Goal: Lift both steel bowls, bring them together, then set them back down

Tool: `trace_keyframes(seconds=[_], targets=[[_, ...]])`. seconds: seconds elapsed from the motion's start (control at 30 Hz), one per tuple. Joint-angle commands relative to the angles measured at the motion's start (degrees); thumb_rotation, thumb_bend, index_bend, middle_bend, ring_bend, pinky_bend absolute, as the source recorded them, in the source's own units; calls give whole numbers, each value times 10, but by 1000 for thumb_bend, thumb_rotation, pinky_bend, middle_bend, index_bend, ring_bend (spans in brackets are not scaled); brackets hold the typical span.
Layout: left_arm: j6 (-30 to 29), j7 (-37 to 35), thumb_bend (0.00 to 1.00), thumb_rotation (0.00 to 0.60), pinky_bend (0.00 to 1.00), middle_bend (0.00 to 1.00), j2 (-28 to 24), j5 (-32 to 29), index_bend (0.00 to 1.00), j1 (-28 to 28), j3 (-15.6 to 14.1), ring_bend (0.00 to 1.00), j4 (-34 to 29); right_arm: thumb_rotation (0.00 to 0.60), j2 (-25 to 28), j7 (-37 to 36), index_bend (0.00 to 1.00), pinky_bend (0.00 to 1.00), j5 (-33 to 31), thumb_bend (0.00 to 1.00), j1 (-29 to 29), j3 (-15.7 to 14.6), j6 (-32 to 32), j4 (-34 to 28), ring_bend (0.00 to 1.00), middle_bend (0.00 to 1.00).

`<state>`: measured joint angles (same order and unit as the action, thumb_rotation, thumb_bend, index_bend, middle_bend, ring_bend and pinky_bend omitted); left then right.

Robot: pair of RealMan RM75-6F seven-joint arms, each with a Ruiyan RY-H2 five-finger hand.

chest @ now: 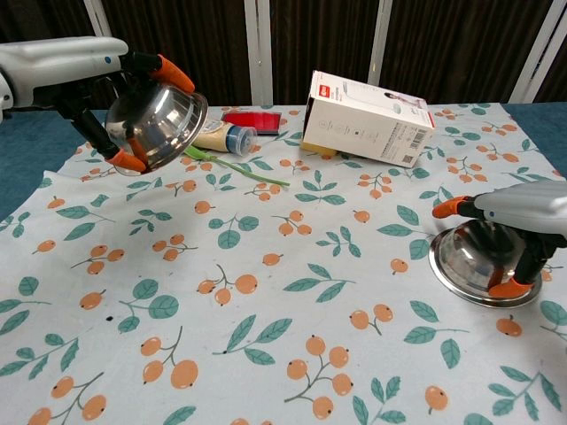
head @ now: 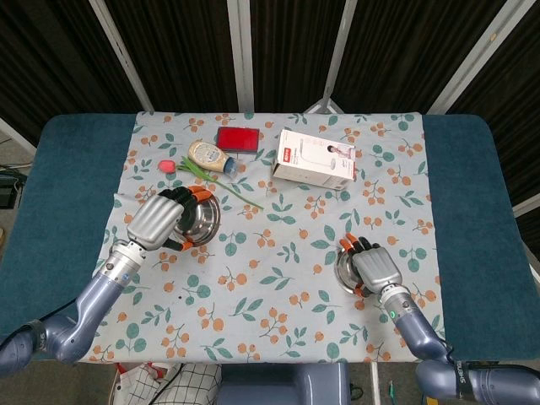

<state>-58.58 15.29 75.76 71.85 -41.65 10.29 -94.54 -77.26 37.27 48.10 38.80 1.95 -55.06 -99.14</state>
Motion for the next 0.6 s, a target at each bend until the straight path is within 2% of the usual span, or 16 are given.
trace_keyframes(seconds=[0.03, 0.13, 0.2, 0.23, 0.27, 0.33, 0.43, 0.6], targets=[[0, 1, 392, 600, 692, 679, 1, 0, 454, -1, 0, 538, -1, 600, 2, -3, 0, 321, 3, 269, -1, -3, -4, 0, 58, 0], [-2, 3, 392, 600, 692, 679, 1, 0, 454, -1, -1, 538, -2, 600, 5, -5, 0, 359, 2, 268, -1, -5, -5, -1, 91, 6], [-2, 5, 392, 600, 692, 679, 2, 0, 454, -1, -1, 538, -2, 600, 7, -8, 12, 457, 1, 268, -1, -7, -4, -1, 197, 83], [-2, 6, 392, 600, 692, 679, 3, 0, 454, -2, -2, 538, -2, 600, 8, -10, 63, 527, 1, 268, -1, -8, -4, 0, 279, 167], [-2, 7, 392, 600, 692, 679, 4, -1, 454, -2, -2, 538, -2, 600, 7, -13, 153, 592, 4, 268, -2, -8, -4, 1, 355, 259], [-1, 10, 392, 600, 692, 679, 5, -3, 454, -2, -3, 538, -2, 600, 7, -23, 339, 668, 10, 268, -3, -10, 0, 5, 452, 375], [-3, 14, 392, 600, 692, 680, 7, -3, 454, -2, -4, 538, -3, 600, 7, -37, 512, 752, 19, 269, -4, -13, 8, 11, 558, 483], [-5, 22, 392, 600, 692, 680, 9, -6, 454, -3, -5, 538, -6, 600, 6, -60, 707, 866, 41, 268, -7, -14, 13, 19, 692, 610]])
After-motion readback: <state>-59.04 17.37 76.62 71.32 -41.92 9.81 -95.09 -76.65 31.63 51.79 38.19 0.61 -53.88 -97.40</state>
